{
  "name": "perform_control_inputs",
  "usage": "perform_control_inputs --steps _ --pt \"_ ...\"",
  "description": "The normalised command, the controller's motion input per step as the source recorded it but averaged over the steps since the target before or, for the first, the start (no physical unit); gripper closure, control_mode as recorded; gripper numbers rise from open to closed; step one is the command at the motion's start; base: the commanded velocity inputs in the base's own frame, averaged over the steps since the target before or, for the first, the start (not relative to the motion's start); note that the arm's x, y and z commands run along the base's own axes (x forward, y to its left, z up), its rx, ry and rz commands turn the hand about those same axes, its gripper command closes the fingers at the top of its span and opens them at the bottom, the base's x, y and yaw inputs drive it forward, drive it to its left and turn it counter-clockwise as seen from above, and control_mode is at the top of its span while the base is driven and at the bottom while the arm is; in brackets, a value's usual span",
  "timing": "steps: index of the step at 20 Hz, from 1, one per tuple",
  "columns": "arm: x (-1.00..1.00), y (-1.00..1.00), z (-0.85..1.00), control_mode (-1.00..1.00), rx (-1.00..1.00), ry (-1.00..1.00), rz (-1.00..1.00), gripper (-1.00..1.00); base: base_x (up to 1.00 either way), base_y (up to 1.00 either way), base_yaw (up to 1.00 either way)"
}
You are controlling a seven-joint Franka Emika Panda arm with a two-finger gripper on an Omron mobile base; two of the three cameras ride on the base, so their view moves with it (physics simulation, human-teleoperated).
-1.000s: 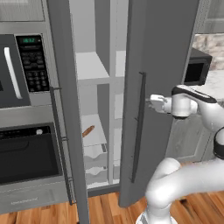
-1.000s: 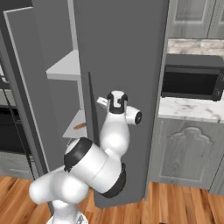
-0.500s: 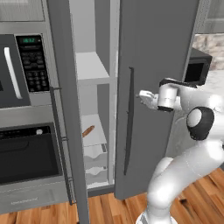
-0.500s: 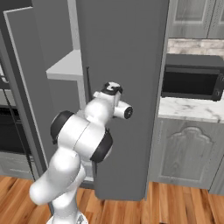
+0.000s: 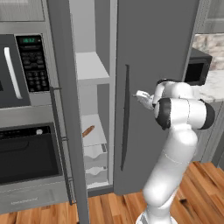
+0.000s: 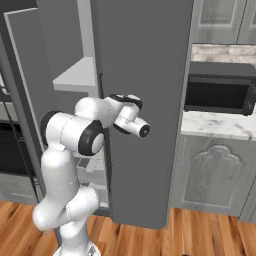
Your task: Pick up the frozen fish from the freezer, place it on any shelf in the fridge, and close the fridge and freezer doors when done.
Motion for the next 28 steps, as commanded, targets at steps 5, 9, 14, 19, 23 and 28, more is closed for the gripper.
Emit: perform_control_inputs --steps 5,9,14,19,23,28 --pt "-0.89 0.0 0.2 -1.0 0.0 -0.03 0.0 -1.0 0.0 0.0 0.0" --pt "-1.0 0.19 0.77 -1.0 0.0 -0.17 0.0 -1.0 0.0 0.0 0.0" --pt "-1.0 0.12 1.0 -1.0 0.0 -0.16 -0.03 -1.0 0.0 0.0 0.0" --pt "-1.0 0.02 1.0 -1.0 -0.01 -0.09 -0.12 -1.0 0.0 0.0 0.0" --pt "-1.0 0.0 1.0 -1.0 -0.03 -0.01 -0.18 -1.0 0.0 0.0 0.0" --pt "-1.0 0.0 0.95 -1.0 -0.03 0.07 -0.21 -1.0 0.0 0.0 0.0"
